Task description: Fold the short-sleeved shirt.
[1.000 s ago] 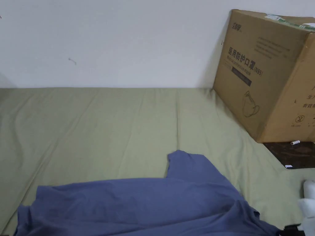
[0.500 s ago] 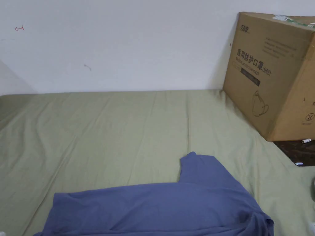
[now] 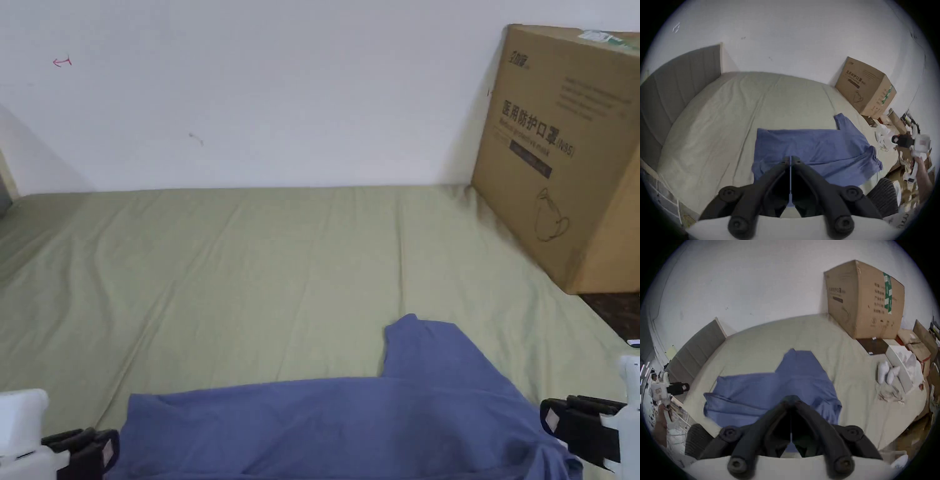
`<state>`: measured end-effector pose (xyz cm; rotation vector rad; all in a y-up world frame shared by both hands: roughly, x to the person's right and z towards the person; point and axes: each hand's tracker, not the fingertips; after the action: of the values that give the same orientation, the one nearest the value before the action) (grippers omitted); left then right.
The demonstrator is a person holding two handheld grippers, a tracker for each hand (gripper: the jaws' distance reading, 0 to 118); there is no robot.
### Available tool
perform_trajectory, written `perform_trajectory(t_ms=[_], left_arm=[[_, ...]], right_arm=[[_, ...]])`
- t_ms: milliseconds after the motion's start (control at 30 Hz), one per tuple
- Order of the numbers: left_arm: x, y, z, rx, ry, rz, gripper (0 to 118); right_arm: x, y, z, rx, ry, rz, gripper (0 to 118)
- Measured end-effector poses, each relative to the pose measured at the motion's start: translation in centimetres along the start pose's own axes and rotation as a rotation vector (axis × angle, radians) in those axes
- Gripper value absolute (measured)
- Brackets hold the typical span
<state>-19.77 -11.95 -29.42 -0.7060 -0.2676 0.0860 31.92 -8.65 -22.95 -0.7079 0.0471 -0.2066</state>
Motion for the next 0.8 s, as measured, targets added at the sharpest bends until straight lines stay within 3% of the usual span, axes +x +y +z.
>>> perform_trajectory(t_ms=[100,200,300,367,400,467,500,567,700,767,800], left_arm=[[2.7,2.5,-0.3,0.036,-0.055,-0.033,1],[-0.1,5.1,-4.3,-0.095,-0.014,0.031,1],[-3.5,7.4,-10.4,-0.192,-0.091,0.048,1],[-5.5,8.1,-14.6,-0.252,-0.012,0.052,2],[-6.4,8.3,-16.5,-0.265,0.027,0.037,13],[-7.1,8.0,-19.2,-0.304,0.077,0.038,99],[-7.6,7.5,-20.5,-0.338,0.078,0.043,118],[-8.8,7.2,-22.6,-0.348,0.066,0.053,111],[-9.7,5.4,-26.1,-0.443,0.092,0.025,111],[-8.9,4.0,-26.5,-0.481,0.084,-0.001,102],[-8.3,3.9,-26.1,-0.452,0.134,-0.069,92]], right_arm=[[-1.2,1.2,-1.2,0.003,0.021,0.06,0],[-2.5,2.2,-2.4,-0.012,0.01,0.115,0],[-2.6,2.8,-4.1,-0.04,0.021,0.112,0],[-2.0,3.0,-5.7,-0.074,0.049,0.091,0],[-1.9,3.3,-6.5,-0.093,0.054,0.065,0],[-1.5,3.5,-7.7,-0.112,0.07,0.019,0],[-1.1,3.4,-8.2,-0.112,0.075,0.003,0],[-0.8,3.6,-9.0,-0.125,0.08,-0.024,0],[0.1,3.2,-10.4,-0.155,0.072,-0.05,0],[0.7,2.9,-11.1,-0.168,0.06,-0.056,0],[1.0,2.9,-11.3,-0.172,0.053,-0.059,0]])
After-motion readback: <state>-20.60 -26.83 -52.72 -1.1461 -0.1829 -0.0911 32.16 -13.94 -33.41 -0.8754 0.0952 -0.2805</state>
